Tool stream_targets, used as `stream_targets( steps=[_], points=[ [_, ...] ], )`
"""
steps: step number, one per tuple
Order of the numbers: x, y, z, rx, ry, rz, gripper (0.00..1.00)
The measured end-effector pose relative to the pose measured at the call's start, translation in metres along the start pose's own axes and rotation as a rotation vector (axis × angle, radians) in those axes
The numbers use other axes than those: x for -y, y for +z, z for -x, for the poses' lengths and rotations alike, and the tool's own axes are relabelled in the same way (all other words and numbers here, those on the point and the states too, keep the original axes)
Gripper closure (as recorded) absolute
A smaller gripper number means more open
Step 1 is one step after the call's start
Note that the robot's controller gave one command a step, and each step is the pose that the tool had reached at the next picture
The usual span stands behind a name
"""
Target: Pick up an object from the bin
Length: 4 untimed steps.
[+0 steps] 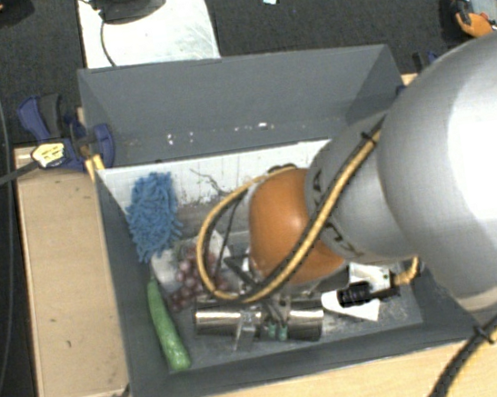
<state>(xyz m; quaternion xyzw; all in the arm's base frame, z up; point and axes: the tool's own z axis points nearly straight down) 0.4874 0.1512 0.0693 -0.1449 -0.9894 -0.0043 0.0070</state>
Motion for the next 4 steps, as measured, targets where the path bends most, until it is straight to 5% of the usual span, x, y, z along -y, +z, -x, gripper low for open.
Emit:
stream_targets(
  steps=[1,4],
  points=[
    [0.0,0.0,0.0,0.0,0.0,0.0,1.0],
    [0.002,-0.107,-0.003,-0.007,-0.003,-0.006,1.0]
  ],
)
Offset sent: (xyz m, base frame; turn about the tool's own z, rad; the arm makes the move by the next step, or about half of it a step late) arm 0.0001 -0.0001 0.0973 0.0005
